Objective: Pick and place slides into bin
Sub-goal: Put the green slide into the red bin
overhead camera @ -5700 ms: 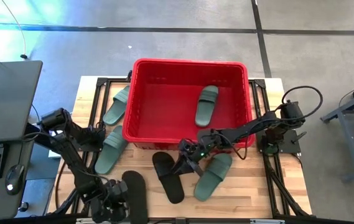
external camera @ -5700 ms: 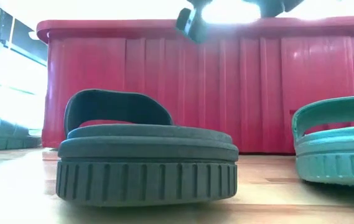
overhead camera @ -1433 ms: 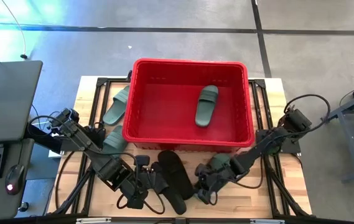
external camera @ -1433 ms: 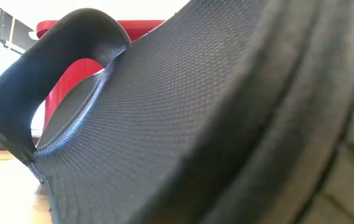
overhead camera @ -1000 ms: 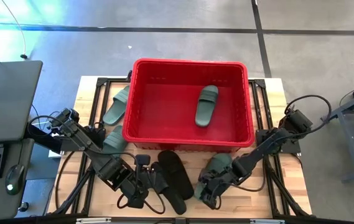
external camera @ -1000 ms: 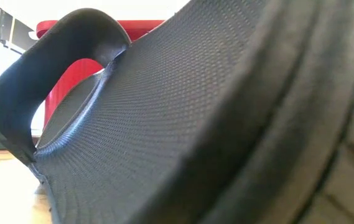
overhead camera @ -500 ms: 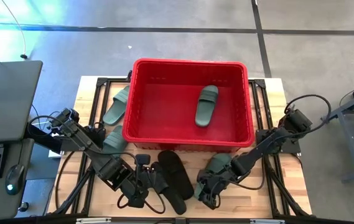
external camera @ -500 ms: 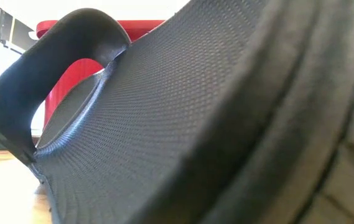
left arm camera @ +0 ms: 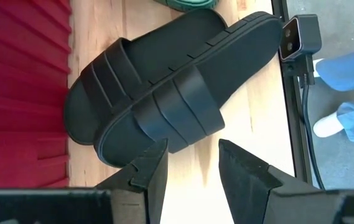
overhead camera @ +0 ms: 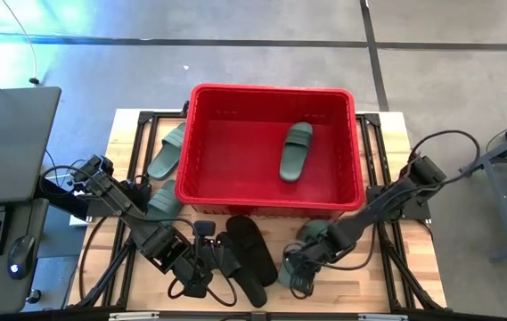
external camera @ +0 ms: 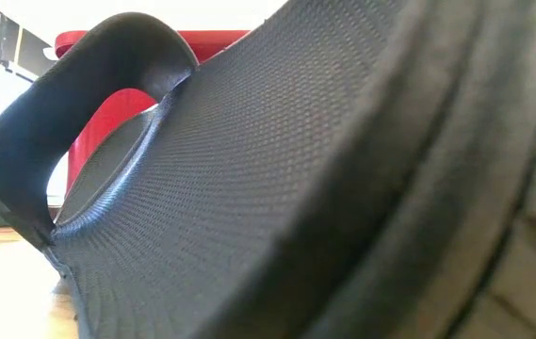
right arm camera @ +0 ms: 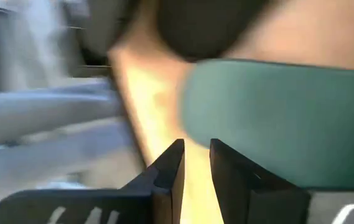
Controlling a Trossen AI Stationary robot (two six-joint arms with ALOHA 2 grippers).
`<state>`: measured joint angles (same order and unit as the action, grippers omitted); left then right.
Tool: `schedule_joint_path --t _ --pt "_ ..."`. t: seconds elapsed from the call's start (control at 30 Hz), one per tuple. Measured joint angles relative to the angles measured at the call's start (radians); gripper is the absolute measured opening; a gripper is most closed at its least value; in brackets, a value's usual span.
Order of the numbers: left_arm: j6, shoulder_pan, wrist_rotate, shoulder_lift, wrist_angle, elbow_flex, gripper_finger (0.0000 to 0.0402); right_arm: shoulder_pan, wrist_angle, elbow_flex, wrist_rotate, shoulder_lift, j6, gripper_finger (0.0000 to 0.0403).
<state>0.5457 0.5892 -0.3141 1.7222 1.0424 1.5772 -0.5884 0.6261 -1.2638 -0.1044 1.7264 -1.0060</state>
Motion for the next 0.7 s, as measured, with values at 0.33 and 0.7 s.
schedule_joint_path --t 0.33,0.7 --pt "-0.001 0.0 -0.018 0.0 0.0 0.0 0.0127 -0.008 0.28 -0.237 0.165 0.026 0.153 0.0066" --pt "-0.003 0.0 -0.019 0.0 0.006 0.0 0.0127 -0.007 0.495 -0.237 0.242 0.133 0.092 0.0159"
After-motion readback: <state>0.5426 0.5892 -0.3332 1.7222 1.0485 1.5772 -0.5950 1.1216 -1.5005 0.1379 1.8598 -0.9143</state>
